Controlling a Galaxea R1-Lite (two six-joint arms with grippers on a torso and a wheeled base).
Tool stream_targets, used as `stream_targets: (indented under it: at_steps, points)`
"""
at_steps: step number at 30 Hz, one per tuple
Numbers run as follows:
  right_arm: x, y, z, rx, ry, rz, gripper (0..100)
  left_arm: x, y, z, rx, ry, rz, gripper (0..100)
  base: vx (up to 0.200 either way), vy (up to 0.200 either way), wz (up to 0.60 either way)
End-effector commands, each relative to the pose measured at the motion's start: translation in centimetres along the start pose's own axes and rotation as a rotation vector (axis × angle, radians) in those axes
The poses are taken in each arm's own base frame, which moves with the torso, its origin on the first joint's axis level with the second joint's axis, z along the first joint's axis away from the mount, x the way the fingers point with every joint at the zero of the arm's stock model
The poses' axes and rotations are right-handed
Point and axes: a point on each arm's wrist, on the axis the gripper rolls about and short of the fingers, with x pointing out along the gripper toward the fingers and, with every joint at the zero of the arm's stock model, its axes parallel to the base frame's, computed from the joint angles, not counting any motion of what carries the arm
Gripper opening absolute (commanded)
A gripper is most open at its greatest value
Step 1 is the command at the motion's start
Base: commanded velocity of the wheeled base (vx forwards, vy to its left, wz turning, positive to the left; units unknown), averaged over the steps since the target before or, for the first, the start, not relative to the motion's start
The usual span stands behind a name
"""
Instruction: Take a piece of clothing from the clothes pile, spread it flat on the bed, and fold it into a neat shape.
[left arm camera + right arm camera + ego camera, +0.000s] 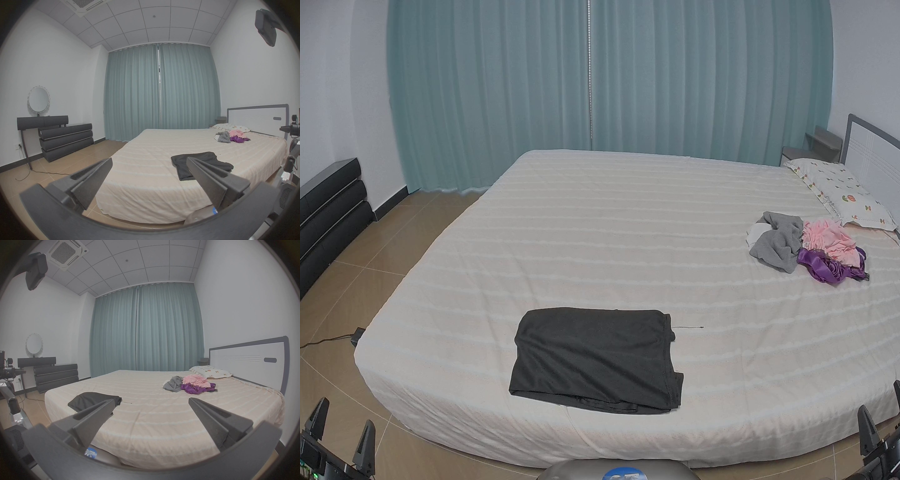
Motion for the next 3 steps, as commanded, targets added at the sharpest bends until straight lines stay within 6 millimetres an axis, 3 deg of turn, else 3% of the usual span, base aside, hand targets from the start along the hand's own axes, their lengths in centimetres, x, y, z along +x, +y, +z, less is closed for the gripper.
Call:
stream_targets:
  at_steps: [1, 3]
  points:
    - [0.03, 0.00, -0.53, -0.002, 0.005, 0.003, 100, 0.04, -0.01, -0.49, 0.002, 0.004, -0.002, 100, 0.000, 0.000, 0.00]
    - [0.03, 0.00, -0.53, -0.002, 0.005, 0.006, 100, 0.04, -0.01, -0.49, 0.003, 0.004, -0.002, 100, 0.000, 0.000, 0.00]
